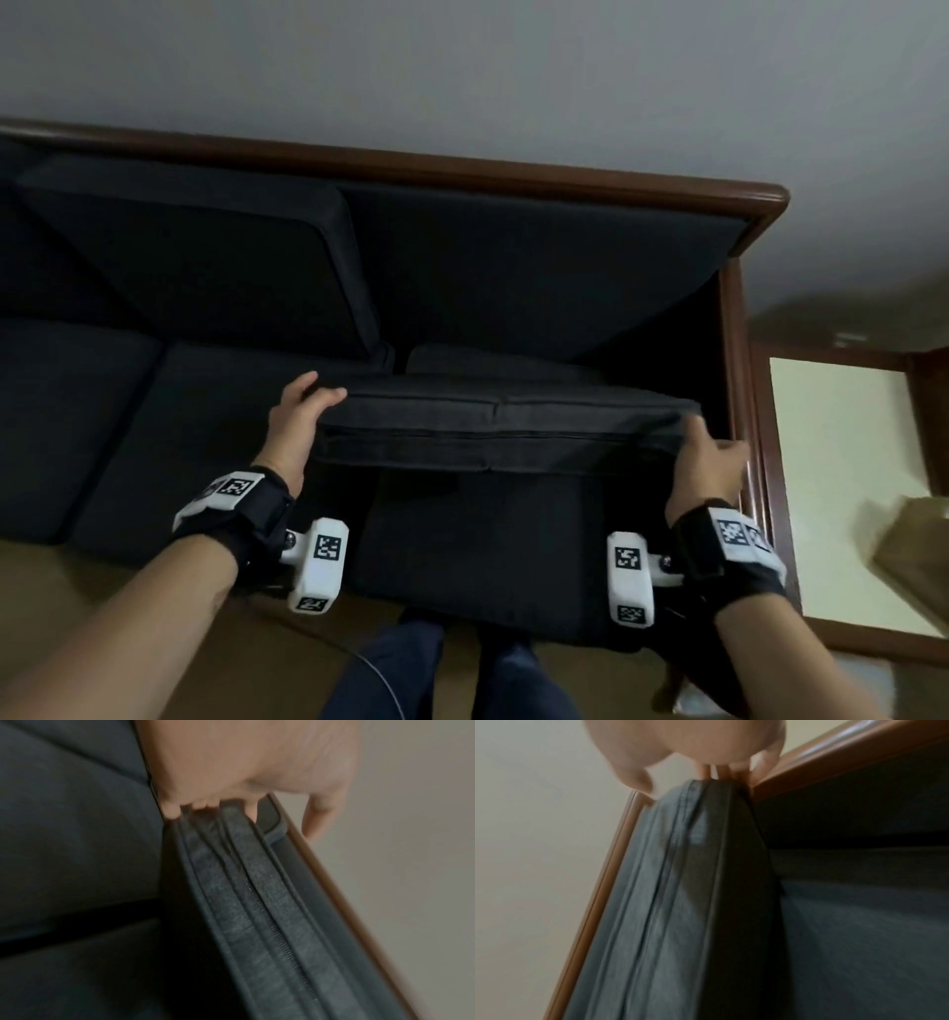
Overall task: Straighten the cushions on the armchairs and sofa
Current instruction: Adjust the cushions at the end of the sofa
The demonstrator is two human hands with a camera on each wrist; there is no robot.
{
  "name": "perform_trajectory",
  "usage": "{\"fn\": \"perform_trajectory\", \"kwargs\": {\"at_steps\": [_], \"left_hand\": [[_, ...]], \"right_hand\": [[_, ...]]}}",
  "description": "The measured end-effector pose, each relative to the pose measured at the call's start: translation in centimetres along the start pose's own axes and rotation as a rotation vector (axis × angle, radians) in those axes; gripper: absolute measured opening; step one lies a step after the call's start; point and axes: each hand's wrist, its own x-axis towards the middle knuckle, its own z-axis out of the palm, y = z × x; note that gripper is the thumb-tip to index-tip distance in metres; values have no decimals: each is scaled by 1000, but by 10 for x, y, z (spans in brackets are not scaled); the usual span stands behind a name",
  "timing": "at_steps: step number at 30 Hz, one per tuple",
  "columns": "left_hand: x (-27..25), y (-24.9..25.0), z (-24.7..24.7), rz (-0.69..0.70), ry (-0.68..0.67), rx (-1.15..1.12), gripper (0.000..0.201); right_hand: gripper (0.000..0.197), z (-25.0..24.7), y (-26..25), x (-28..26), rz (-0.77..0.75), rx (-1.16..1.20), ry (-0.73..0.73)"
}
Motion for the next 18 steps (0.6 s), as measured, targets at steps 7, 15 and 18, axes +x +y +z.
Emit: {"fn": "perform_trajectory", "kwargs": {"at_steps": [7, 15, 18], "left_hand": [[16, -6, -15, 93, -123, 168, 83], [24, -30, -31, 167, -97, 279, 80], [30, -43, -40, 136, -161, 286, 82]], "right_hand": [[68, 61, -12, -83, -380, -559, -28], [67, 156, -5, -185, -942, -700, -569], [88, 185, 21, -211, -997, -1213, -641]]}}
